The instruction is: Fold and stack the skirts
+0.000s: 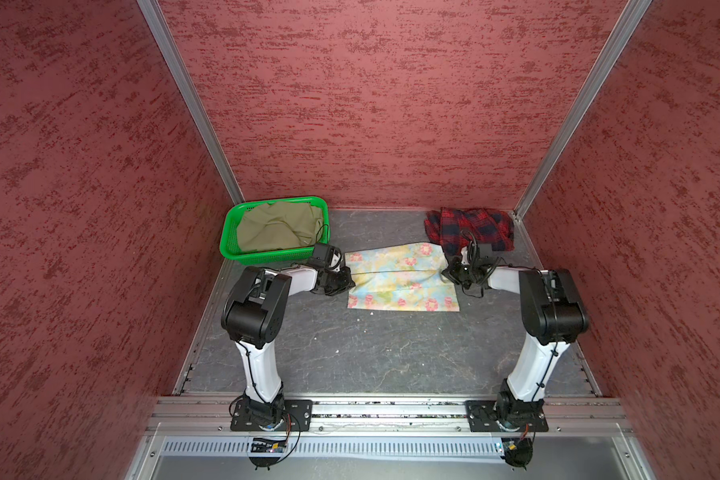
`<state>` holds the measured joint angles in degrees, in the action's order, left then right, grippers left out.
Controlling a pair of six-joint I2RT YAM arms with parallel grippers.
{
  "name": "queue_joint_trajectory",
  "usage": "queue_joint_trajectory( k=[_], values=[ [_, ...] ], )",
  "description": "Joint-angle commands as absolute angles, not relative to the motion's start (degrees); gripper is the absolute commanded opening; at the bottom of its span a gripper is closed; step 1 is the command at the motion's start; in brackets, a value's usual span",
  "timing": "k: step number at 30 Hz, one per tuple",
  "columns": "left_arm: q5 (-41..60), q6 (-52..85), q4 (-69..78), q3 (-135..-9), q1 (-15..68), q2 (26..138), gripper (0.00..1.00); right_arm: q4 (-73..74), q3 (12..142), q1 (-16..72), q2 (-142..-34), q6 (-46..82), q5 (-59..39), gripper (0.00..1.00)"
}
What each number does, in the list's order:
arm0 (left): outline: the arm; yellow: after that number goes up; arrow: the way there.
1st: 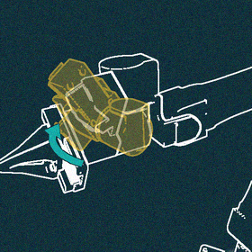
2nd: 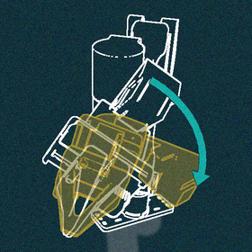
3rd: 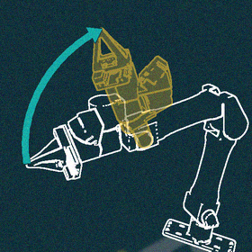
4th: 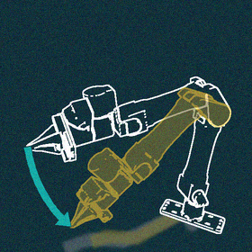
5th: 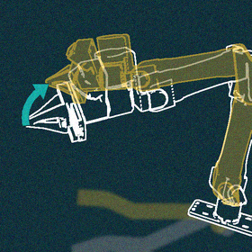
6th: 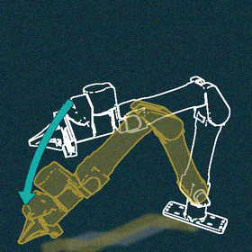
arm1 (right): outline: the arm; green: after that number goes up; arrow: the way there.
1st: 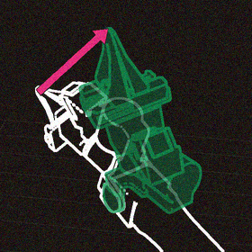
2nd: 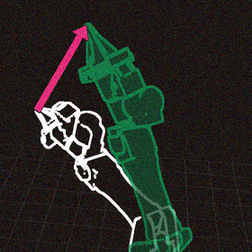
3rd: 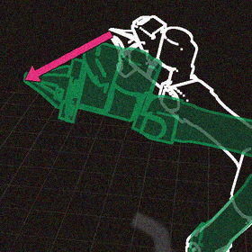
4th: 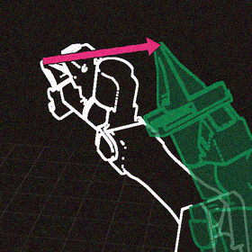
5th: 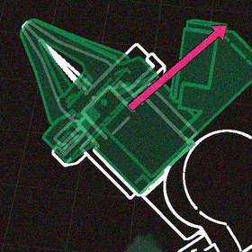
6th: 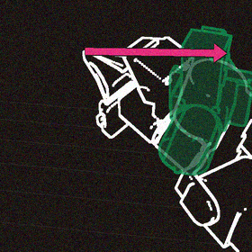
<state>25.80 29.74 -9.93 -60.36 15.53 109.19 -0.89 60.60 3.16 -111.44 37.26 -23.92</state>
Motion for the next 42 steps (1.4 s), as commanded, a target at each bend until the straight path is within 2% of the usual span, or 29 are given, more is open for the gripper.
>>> queue_joint_trajectory(
  k=[1, 7, 21, 34, 37, 42],
  values=[
    [21.88, 28.95, -15.51, -60.57, 14.11, 109.99, 0.0, -6.76, 64.87, 4.34, -115.93, 37.18, -21.53, 0.0],
    [21.18, 28.91, -17.62, -62.65, 12.04, 108.89, 0.0, -8.05, 70.68, 5.07, -117.34, 36.5, -22.17, 0.0],
    [14.68, 24.2, -24.31, -72.21, 11.35, 97.89, 0.0, -12.32, 78.1, 5.09, -104.09, 30.61, -22.1, 0.0],
    [13.08, 26.61, -17.59, -53.76, 13.05, 85.11, 0.0, -11.58, 56.61, 5.22, -84.54, 31.33, -19.99, 0.01],
    [12.5, 28.65, -13.76, -47.38, 15.13, 84.8, 0.0, -8.49, 49.49, 5.15, -84.02, 32.17, -19.53, 0.01],
    [10.26, 31.51, -9.0, -40.28, 20.19, 87.84, 0.01, -6.04, 44.03, 5.27, -89.41, 32.69, -17.31, 0.0]
  ],
)
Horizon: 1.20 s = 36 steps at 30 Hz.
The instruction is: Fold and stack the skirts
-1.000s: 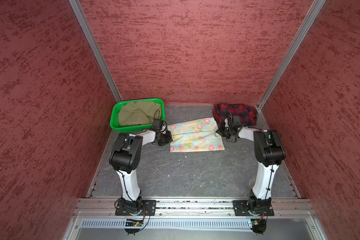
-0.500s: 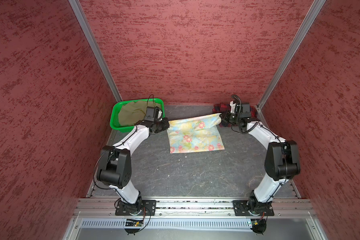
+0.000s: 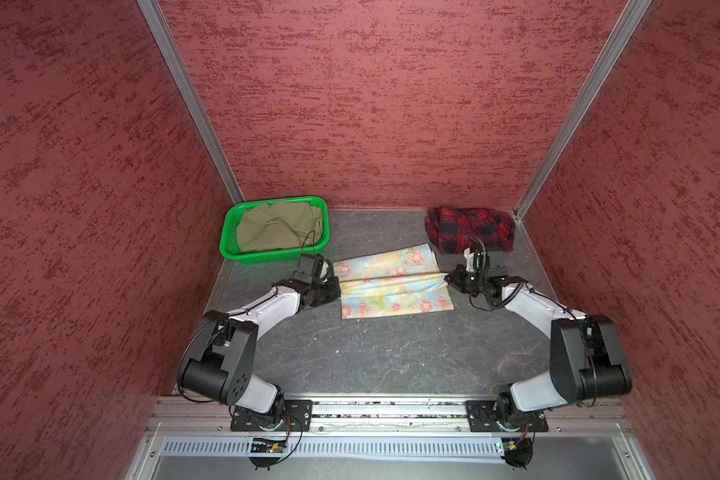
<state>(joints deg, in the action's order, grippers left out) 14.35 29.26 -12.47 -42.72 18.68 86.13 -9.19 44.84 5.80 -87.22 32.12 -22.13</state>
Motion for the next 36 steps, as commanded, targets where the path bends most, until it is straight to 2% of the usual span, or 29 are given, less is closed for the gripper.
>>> queue_joint_trajectory(
  k=[1, 11, 24, 30, 36],
  values=[
    [10.07, 31.86, -8.36, -39.69, 20.8, 88.57, 0.01, -5.91, 43.71, 5.25, -90.46, 32.67, -17.0, 0.0],
    [8.1, 31.34, -10.19, -40.91, 21.61, 88.74, 0.03, -6.85, 45.9, 5.27, -92.05, 32.09, -16.05, 0.0],
    [5.67, 27.78, -21.45, -50.38, 21.32, 75.84, 0.04, -15.59, 55.92, 5.18, -83.61, 29.1, -13.27, 0.01],
    [5.24, 29.69, -20.96, -45.11, 22.01, 70.84, 0.04, -17.72, 53.61, 5.19, -78.57, 29.18, -12.68, 0.02],
    [4.52, 33.54, -16.09, -37.11, 25.01, 70.78, 0.06, -16.45, 46.68, 5.19, -76.16, 30.23, -12.16, 0.03]
  ],
)
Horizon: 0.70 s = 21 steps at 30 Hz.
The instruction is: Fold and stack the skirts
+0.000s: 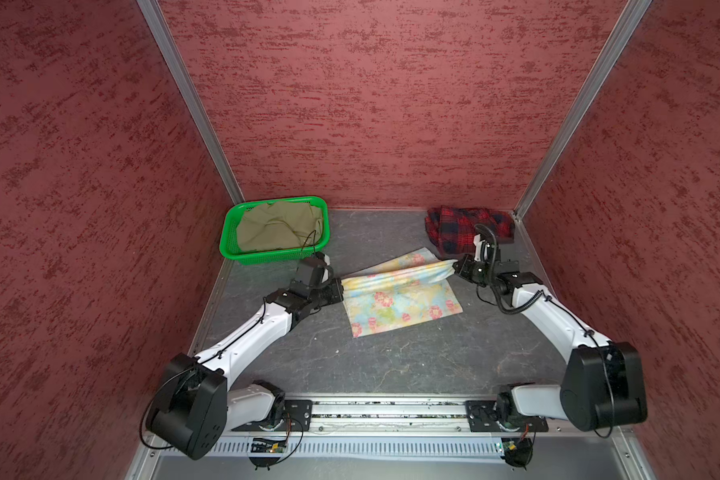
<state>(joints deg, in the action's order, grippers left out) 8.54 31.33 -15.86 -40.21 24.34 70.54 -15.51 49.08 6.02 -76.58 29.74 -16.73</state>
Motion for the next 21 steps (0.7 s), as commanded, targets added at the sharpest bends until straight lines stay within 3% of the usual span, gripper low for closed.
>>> queue_joint_trajectory(
  k=[1, 8, 10, 12, 13, 14, 17, 21],
  values=[
    [4.25, 34.52, -14.88, -35.94, 25.94, 71.43, 0.05, -16.44, 45.57, 5.24, -76.5, 30.53, -11.6, 0.04],
    [1.58, 38.75, -10.03, -31.44, 32.79, 77.7, 0.08, -16.6, 41.57, 5.22, -81.52, 31.38, -10.61, 0.06],
    [0.69, 39.28, -10.55, -30.71, 33.22, 77.54, 0.14, -18.05, 41.14, 5.22, -81.23, 31.54, -10.0, 0.19],
    [-0.2, 39.12, -12.11, -30.38, 33.24, 75.05, 0.31, -20.15, 40.97, 5.23, -79.33, 31.59, -8.97, 0.43],
    [-0.95, 38.81, -13.13, -30.28, 33.31, 73.03, 0.47, -21.2, 40.88, 5.17, -77.75, 31.55, -8.51, 0.57],
    [-1.39, 38.68, -13.73, -30.15, 33.27, 71.16, 0.59, -22.01, 40.83, 5.24, -76.2, 31.56, -8.08, 0.64],
    [-2.89, 37.43, -15.78, -30.3, 33.33, 65.3, 0.78, -24.28, 41.37, 5.21, -71.18, 31.29, -6.24, 0.73],
    [-3.72, 35.88, -16.55, -31.63, 33.2, 61.75, 0.86, -25.96, 44.26, 5.3, -69.15, 30.54, -6.73, 0.74]
  ],
)
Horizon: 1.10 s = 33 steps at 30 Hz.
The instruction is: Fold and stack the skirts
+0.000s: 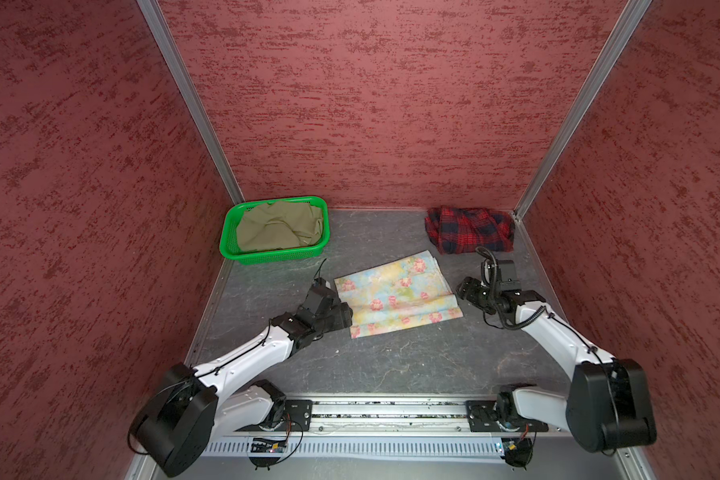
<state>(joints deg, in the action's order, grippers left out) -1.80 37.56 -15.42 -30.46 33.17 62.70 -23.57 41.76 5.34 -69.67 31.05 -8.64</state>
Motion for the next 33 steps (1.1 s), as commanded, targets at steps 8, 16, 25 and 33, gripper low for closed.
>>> queue_joint_trajectory(
  k=[8, 16, 25, 33],
  values=[
    [1.51, 37.21, -17.58, -38.59, 33.11, 73.16, 0.79, -28.1, 48.42, 12.15, -74.42, 29.09, -5.29, 0.66],
    [3.91, 40.11, -18.48, -37.99, 35.49, 78.73, 0.61, -26.25, 42.95, 15.02, -78.65, 30.47, -3.6, 0.59],
    [4.52, 41.1, -22.48, -36.31, 36.74, 78.48, 0.4, -25.75, 37.19, 15.18, -79.84, 32.23, -4.77, 0.55],
    [4.78, 41.2, -25.66, -35.76, 35.74, 71.82, 0.32, -31.02, 40.24, 15.79, -73.08, 32.26, -0.25, 0.55]
  ],
)
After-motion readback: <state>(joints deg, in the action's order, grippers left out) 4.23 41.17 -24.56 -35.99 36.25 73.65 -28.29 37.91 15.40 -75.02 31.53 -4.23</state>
